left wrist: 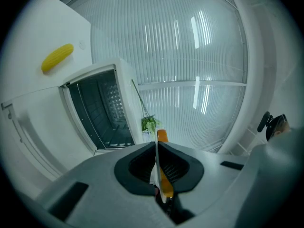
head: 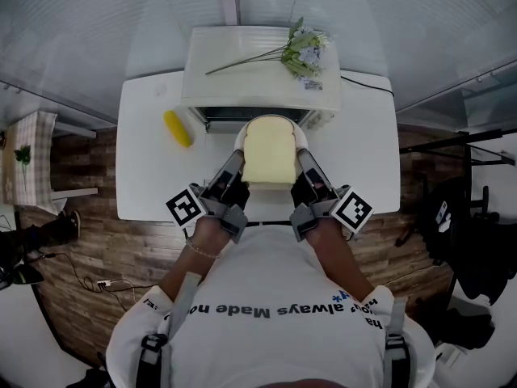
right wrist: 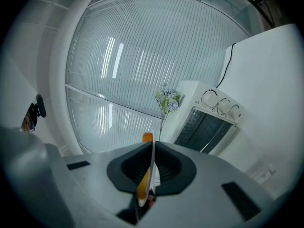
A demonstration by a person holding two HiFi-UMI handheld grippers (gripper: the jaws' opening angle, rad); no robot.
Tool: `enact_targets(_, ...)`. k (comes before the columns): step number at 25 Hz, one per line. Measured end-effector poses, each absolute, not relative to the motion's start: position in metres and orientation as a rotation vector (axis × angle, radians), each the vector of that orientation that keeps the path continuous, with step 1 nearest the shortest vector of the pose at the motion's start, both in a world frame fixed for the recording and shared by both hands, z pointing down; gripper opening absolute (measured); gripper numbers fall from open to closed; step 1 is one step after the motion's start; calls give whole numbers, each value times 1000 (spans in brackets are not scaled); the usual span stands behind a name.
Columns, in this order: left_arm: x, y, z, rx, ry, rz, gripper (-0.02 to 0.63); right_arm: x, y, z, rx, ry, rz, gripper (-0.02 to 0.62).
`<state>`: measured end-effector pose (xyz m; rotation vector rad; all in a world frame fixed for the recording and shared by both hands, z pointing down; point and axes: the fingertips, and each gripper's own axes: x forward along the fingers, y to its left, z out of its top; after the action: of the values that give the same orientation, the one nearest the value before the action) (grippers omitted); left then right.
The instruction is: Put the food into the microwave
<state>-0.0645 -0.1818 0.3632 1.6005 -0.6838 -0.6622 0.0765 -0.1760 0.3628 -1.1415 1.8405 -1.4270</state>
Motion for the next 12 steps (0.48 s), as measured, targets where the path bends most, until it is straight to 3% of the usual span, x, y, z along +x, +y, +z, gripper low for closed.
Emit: enact_targets(12, -51, -190, 368, 1600, -694, -631, 18, 90, -185, 369, -1145, 1847, -1450, 25)
